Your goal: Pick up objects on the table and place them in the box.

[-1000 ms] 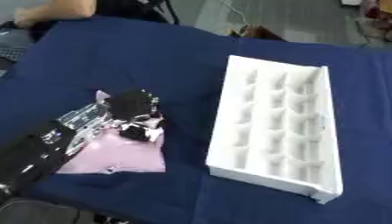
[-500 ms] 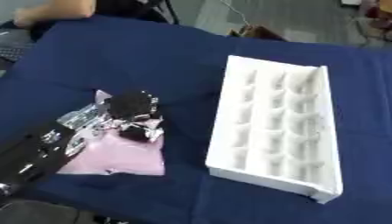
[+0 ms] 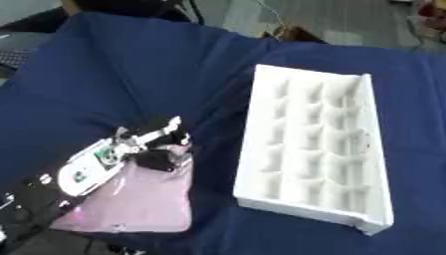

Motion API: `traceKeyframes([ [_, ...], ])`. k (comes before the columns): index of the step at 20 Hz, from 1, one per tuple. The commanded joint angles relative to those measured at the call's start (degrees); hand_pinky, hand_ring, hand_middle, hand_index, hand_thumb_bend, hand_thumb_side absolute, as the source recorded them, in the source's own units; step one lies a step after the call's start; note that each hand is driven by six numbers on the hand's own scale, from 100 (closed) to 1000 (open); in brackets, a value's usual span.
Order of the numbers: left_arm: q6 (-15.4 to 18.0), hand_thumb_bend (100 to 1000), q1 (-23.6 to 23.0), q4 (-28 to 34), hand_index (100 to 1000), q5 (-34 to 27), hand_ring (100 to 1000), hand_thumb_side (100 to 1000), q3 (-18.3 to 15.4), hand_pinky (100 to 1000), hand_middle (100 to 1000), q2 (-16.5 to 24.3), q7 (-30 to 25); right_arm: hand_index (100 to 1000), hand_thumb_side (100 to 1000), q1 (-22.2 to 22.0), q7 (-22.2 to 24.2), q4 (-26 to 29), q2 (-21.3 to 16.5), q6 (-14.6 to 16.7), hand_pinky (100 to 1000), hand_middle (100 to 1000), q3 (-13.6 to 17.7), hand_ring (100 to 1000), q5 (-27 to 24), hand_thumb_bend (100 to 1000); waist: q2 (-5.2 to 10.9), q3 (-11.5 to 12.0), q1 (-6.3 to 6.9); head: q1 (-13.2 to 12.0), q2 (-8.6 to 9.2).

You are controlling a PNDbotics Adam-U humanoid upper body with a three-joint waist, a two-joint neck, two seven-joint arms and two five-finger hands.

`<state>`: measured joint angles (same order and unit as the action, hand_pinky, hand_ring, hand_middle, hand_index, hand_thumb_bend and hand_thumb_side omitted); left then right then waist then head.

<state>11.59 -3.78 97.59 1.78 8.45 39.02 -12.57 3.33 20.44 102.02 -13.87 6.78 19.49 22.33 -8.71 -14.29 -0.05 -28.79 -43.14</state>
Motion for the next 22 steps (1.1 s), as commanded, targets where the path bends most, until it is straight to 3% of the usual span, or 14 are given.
traceKeyframes([
  [1, -2.2, 100, 0.0, 2.2, 121, -5.3, 100, 433, -0.4, 100, 100, 0.4, -1.9, 918, 787, 0.4, 0.0, 1.1, -0.6, -0.1, 582, 767, 0.5, 657, -0.1, 100, 0.45, 0.1, -0.02, 0.4, 0.55],
  [18, -3.5, 100, 0.7, 3.2, 122, -7.2, 100, 449, 0.0, 100, 100, 0.6, -0.8, 918, 788, 0.6, 0.1, 1.2, -0.7, -0.1, 582, 767, 0.4, 656, -0.1, 100, 0.57, 0.0, 0.09, 0.2, 0.78],
  [22, -4.6, 100, 1.4, 6.1, 123, -13.0, 100, 527, -0.5, 100, 100, 1.9, 1.5, 918, 786, 0.6, 0.0, 1.2, -0.8, -0.1, 582, 767, 0.5, 656, -0.1, 100, 0.68, 0.1, 0.18, 0.4, 0.93],
])
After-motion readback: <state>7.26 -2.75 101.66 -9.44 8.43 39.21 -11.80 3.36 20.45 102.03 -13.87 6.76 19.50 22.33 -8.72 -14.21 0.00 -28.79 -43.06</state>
